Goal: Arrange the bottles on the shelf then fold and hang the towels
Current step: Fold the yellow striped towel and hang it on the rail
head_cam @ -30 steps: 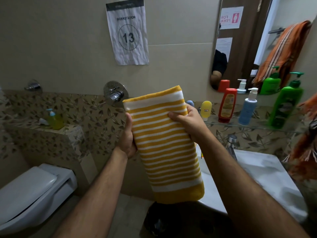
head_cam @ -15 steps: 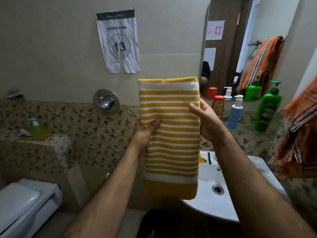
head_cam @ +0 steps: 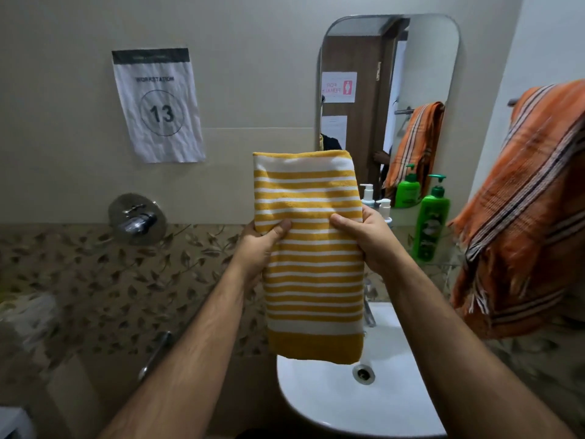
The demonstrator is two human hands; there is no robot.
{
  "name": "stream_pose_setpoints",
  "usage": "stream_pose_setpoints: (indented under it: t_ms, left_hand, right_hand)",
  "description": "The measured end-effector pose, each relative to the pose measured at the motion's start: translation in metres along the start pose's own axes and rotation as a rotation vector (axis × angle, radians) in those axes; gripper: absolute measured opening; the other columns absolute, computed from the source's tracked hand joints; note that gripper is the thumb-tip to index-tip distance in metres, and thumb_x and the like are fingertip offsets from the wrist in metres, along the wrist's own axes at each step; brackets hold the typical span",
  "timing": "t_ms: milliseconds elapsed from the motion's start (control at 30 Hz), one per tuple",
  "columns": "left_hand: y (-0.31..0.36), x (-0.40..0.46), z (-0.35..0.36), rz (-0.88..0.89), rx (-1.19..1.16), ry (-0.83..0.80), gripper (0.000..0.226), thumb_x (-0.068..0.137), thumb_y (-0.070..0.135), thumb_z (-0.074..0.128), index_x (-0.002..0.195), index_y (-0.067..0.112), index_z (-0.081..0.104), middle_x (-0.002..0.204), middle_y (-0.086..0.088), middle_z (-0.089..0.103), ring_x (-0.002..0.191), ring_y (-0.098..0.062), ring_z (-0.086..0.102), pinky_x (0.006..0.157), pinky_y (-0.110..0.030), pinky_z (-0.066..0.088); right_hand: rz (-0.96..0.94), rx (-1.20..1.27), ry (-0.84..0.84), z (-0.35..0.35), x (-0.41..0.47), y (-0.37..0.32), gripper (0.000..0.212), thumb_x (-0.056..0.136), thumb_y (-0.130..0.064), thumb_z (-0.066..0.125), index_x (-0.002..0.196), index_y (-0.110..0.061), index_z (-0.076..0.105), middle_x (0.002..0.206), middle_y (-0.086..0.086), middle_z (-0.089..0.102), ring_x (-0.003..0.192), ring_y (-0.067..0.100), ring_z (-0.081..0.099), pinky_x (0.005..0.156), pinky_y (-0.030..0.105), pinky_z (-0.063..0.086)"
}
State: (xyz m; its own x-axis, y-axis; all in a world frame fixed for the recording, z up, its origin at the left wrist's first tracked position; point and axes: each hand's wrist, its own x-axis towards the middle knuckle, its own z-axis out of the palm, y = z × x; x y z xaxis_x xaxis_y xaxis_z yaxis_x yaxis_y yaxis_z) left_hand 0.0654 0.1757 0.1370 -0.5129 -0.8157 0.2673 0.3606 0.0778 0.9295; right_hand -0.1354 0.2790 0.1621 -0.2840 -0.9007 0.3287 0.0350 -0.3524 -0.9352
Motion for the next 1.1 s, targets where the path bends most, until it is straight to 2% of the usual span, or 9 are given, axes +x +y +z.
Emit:
stream_pose_setpoints:
  t_ms: [133,233,333,433,533,700,800,1000,1100]
  left_hand:
    - [0.003,0.025,0.026,0.05,0.013,-0.042,0.062,0.065,0.045,0.086,0.117,0.017,0.066,0.107,-0.007,0.075,0.096,-0.028,0.072,0.071,-0.039,0.06]
    - [0.002,0.044,0.05,0.072,0.01,-0.066,0.061,0.064,0.047,0.086,0.115,0.019,0.067,0.106,-0.005,0.075,0.096,-0.027,0.072,0.072,-0.039,0.06]
    - [0.0,0.059,0.076,0.091,0.003,-0.104,0.061,0.06,0.051,0.088,0.111,0.025,0.068,0.104,0.001,0.076,0.093,-0.021,0.073,0.069,-0.033,0.06]
    - [-0.004,0.074,0.104,0.129,0.003,-0.151,0.064,0.058,0.054,0.087,0.111,0.025,0.067,0.106,0.003,0.075,0.096,-0.017,0.072,0.073,-0.03,0.059]
    - [-0.004,0.09,0.134,0.144,-0.058,-0.219,0.059,0.065,0.045,0.086,0.114,0.021,0.066,0.107,0.0,0.075,0.096,-0.02,0.072,0.071,-0.028,0.059]
    - [-0.005,0.119,0.175,0.125,-0.165,-0.406,0.06,0.067,0.043,0.086,0.119,0.022,0.064,0.112,-0.005,0.073,0.101,-0.026,0.071,0.074,-0.033,0.059]
    - [-0.001,0.132,0.2,0.128,-0.199,-0.513,0.053,0.075,0.038,0.081,0.121,0.021,0.061,0.112,-0.005,0.073,0.101,-0.026,0.071,0.074,-0.032,0.059]
    - [0.025,0.148,0.259,0.162,-0.251,-0.765,0.033,0.087,0.026,0.063,0.119,0.022,0.057,0.107,-0.004,0.074,0.1,-0.024,0.071,0.078,-0.033,0.059]
    - [0.035,0.15,0.294,0.172,-0.291,-0.872,0.039,0.088,0.025,0.061,0.125,0.015,0.054,0.115,-0.011,0.07,0.103,-0.028,0.069,0.085,-0.041,0.058]
  right_hand:
    - [-0.047,-0.009,0.072,-0.021,0.008,-0.017,0.038,0.085,-0.015,0.074,0.12,-0.008,0.061,0.106,0.011,0.076,0.098,0.028,0.073,0.073,0.033,0.06]
    - [-0.085,-0.026,0.084,-0.04,0.009,-0.033,0.032,0.084,-0.015,0.074,0.114,-0.012,0.063,0.105,0.009,0.076,0.097,0.027,0.073,0.073,0.032,0.06]
    - [-0.131,-0.072,0.117,-0.061,0.005,-0.048,0.036,0.08,-0.019,0.076,0.113,-0.017,0.063,0.104,0.005,0.076,0.097,0.025,0.073,0.073,0.031,0.06]
    - [-0.147,-0.104,0.152,-0.084,0.0,-0.065,0.041,0.081,-0.019,0.075,0.119,-0.017,0.059,0.108,0.005,0.075,0.1,0.025,0.073,0.075,0.033,0.06]
    - [-0.183,-0.146,0.231,-0.104,-0.006,-0.082,0.043,0.084,-0.018,0.074,0.122,-0.016,0.056,0.109,0.006,0.075,0.1,0.027,0.072,0.075,0.035,0.06]
    - [-0.264,-0.244,0.383,-0.128,-0.017,-0.109,0.056,0.076,-0.029,0.08,0.125,-0.017,0.057,0.111,0.003,0.074,0.101,0.023,0.072,0.079,0.037,0.061]
    - [-0.306,-0.314,0.492,-0.137,-0.025,-0.125,0.06,0.073,-0.035,0.079,0.126,-0.019,0.059,0.112,0.002,0.074,0.1,0.021,0.072,0.078,0.035,0.061]
    - [-0.438,-0.511,0.748,-0.146,-0.041,-0.163,0.026,0.079,-0.029,0.075,0.104,-0.031,0.068,0.098,-0.011,0.077,0.09,0.01,0.074,0.07,0.022,0.059]
    - [-0.476,-0.627,0.937,-0.153,-0.054,-0.182,0.02,0.082,-0.028,0.076,0.099,-0.032,0.067,0.099,-0.009,0.076,0.092,0.011,0.073,0.079,0.029,0.059]
